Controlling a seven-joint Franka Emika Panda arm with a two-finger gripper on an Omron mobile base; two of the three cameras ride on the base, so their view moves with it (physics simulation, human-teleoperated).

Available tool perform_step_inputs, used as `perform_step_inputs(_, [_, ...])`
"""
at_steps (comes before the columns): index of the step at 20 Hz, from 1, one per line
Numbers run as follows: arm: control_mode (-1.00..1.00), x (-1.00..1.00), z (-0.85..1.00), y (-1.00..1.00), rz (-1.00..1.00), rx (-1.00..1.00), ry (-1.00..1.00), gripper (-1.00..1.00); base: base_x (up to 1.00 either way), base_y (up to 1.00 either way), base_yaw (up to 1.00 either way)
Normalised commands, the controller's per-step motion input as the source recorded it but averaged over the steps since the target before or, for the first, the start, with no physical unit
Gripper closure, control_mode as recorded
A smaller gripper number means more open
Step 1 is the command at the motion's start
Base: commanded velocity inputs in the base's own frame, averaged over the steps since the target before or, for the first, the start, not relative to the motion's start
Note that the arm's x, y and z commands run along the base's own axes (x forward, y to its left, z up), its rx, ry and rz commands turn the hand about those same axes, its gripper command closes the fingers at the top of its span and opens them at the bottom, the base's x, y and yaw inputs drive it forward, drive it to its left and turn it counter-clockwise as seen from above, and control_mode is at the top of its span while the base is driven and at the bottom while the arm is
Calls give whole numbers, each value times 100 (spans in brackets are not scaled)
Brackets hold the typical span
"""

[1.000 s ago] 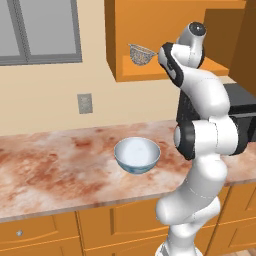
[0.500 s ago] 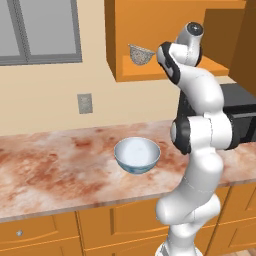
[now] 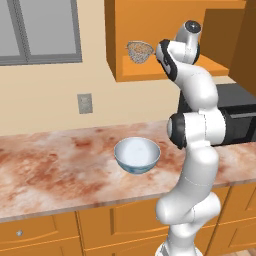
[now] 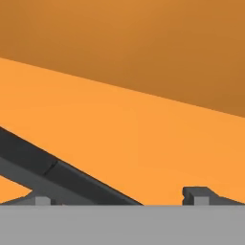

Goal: Open the cabinet and setup a tea strainer by placing it in the bowl upright.

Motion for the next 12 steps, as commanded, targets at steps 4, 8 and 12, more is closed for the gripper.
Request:
perform_step_inputs(4, [-100, 5, -1, 0, 6, 0, 0, -100, 0, 0, 0])
perform_step_inputs(8, [-100, 2, 0, 0, 8, 0, 0, -100, 0, 0, 0])
perform_step_inputs(12, [-100, 1, -2, 0, 10, 0, 0, -100, 0, 0, 0])
